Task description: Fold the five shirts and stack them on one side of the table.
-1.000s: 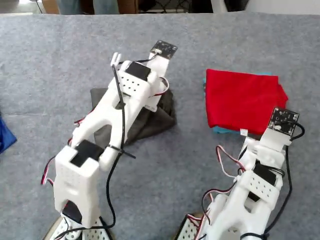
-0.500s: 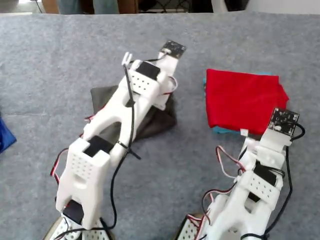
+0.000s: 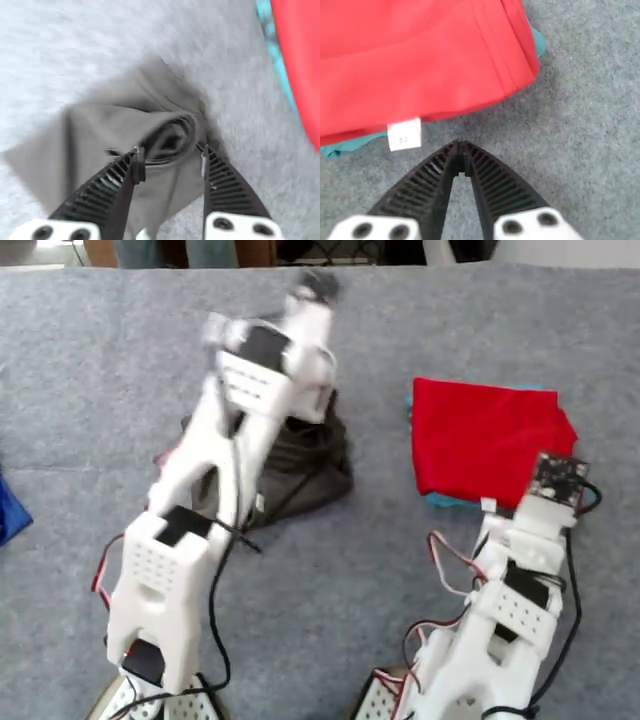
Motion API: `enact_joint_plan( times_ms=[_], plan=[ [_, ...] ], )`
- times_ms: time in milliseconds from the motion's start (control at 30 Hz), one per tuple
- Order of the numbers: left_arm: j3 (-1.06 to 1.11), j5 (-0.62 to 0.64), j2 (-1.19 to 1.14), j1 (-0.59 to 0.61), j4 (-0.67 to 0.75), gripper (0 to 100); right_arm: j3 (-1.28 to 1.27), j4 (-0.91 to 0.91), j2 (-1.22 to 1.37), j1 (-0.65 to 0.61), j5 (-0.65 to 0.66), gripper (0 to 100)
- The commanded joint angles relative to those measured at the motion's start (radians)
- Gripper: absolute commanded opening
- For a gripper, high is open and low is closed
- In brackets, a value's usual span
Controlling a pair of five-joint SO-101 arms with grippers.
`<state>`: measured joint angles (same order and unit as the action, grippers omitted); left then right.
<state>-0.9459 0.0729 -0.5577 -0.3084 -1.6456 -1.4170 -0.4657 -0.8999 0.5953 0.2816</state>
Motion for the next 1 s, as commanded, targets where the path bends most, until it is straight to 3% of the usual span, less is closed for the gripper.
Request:
enact_joint_plan(
  times_ms=[0,100,300,633,767,867,967],
  plan=[
    [-0.298,0.046,0.020,0.140,-0.117,17,0.085,-0.044,-0.015,-0.100,0.091,1.5],
    [-0.314,0.040,0.028,0.297,-0.118,2,0.297,-0.264,-0.010,-0.230,0.121,1.5],
    [-0.134,0.025,0.029,0.526,-0.118,3,0.757,-0.592,0.111,-0.549,0.124,1.5],
    [0.013,-0.012,0.092,0.805,-0.118,3,1.351,-0.881,0.766,-0.887,0.146,1.5],
    [0.232,-0.044,0.209,0.840,-0.115,3,1.554,-0.957,0.966,-0.988,0.155,1.5],
    [0.524,-0.043,0.319,0.842,-0.084,3,1.672,-0.980,1.095,-1.040,0.212,1.5],
    [0.881,-0.040,0.459,0.869,0.181,3,1.797,-1.053,1.199,-1.085,0.224,1.5]
  ],
)
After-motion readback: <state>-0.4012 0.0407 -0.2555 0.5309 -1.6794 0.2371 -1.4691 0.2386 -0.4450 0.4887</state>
